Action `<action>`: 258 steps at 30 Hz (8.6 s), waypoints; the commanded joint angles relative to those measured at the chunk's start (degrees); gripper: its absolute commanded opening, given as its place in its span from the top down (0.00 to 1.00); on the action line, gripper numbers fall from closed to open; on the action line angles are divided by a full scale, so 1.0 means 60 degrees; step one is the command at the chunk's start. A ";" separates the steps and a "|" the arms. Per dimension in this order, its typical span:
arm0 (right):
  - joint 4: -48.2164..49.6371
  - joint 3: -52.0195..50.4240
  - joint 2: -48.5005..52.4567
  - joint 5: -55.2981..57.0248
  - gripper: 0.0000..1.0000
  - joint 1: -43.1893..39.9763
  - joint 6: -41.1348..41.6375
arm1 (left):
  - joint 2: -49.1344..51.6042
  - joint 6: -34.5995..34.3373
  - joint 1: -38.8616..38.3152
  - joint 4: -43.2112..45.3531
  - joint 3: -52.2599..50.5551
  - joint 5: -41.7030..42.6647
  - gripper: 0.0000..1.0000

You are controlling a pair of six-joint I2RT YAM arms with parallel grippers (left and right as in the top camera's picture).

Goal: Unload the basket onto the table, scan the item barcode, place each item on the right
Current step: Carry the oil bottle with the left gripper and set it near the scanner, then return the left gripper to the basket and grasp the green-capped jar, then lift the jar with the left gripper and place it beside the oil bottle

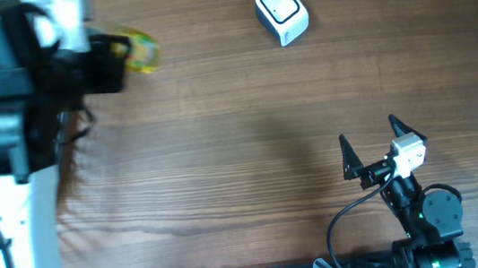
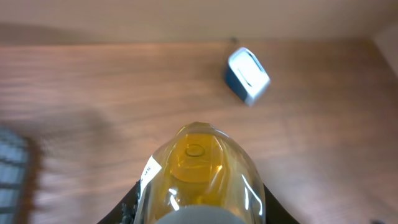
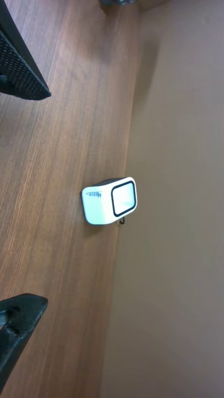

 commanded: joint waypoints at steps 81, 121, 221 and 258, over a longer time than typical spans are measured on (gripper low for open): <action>0.0044 -0.0011 0.0004 -0.0018 0.00 -0.0058 -0.0117 | 0.2918 -0.3916 -0.7533 0.4284 -0.1118 -0.5268 0.00; 0.0044 -0.0011 0.0004 -0.0018 0.00 -0.0055 -0.0113 | -0.0178 -0.2430 0.3810 0.2765 -0.1133 -0.6062 0.00; 0.0044 -0.0011 0.0022 -0.0018 0.00 -0.0055 -0.0117 | 0.3865 -0.2255 0.7176 0.1541 -0.3628 -0.3534 0.82; 0.0044 -0.0011 0.0022 -0.0018 0.00 -0.0055 -0.0113 | -0.0321 -0.2524 -0.1067 -0.1075 0.1111 -0.3985 0.79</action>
